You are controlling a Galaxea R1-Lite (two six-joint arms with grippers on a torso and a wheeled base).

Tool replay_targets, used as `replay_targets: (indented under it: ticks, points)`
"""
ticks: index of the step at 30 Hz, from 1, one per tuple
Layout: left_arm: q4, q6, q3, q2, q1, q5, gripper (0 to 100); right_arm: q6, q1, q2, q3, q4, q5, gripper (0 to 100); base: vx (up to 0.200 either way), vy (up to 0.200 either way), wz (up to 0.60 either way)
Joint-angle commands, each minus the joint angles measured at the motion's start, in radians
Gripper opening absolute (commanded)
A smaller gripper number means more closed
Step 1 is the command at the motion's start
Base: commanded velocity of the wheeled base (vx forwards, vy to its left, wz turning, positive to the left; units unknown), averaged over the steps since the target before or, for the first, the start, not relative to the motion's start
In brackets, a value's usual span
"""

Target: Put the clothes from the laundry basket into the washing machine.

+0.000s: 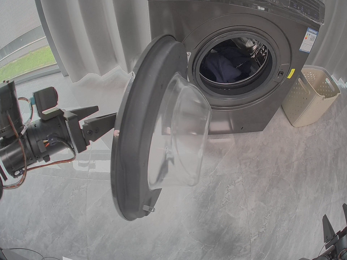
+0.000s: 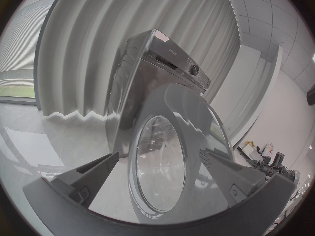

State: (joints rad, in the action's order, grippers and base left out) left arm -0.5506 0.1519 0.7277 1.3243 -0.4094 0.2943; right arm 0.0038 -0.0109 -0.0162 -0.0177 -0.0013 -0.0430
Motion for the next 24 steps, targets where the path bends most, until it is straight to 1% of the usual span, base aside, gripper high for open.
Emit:
replay_targets:
  ticks: [1,3,4,8,12,18,19,24]
  points:
    - [-0.026,0.0,0.056,0.102,-0.062,-0.012,100,0.001,0.0,0.007,0.018,0.0,0.0,100,0.0,0.0,0.0]
    - [-0.034,0.0,0.072,0.124,-0.077,-0.02,100,0.001,0.0,0.007,0.018,0.0,0.0,100,0.0,0.0,0.0]
    - [-0.048,0.0,0.096,0.155,-0.101,-0.026,100,0.001,0.0,0.007,0.018,0.0,0.0,100,0.0,0.0,0.0]
    - [-0.084,0.001,0.142,0.222,-0.151,-0.04,100,0.001,0.0,0.007,0.018,0.0,0.0,100,0.0,0.0,0.0]
    - [-0.12,0.0,0.196,0.299,-0.187,-0.058,100,0.001,0.0,0.007,0.018,0.0,-0.002,100,0.0,0.0,0.0]
    - [-0.144,0.0,0.274,0.378,-0.209,-0.06,100,0.001,0.0,0.007,0.018,0.0,0.0,100,0.0,0.0,0.0]
    - [-0.144,0.001,0.317,0.406,-0.215,-0.06,100,0.001,0.0,0.007,0.018,0.0,0.0,100,0.0,0.0,0.0]
    - [-0.143,0.001,0.421,0.484,-0.223,-0.06,100,0.001,0.0,0.007,0.018,0.0,-0.002,100,0.0,0.0,0.0]
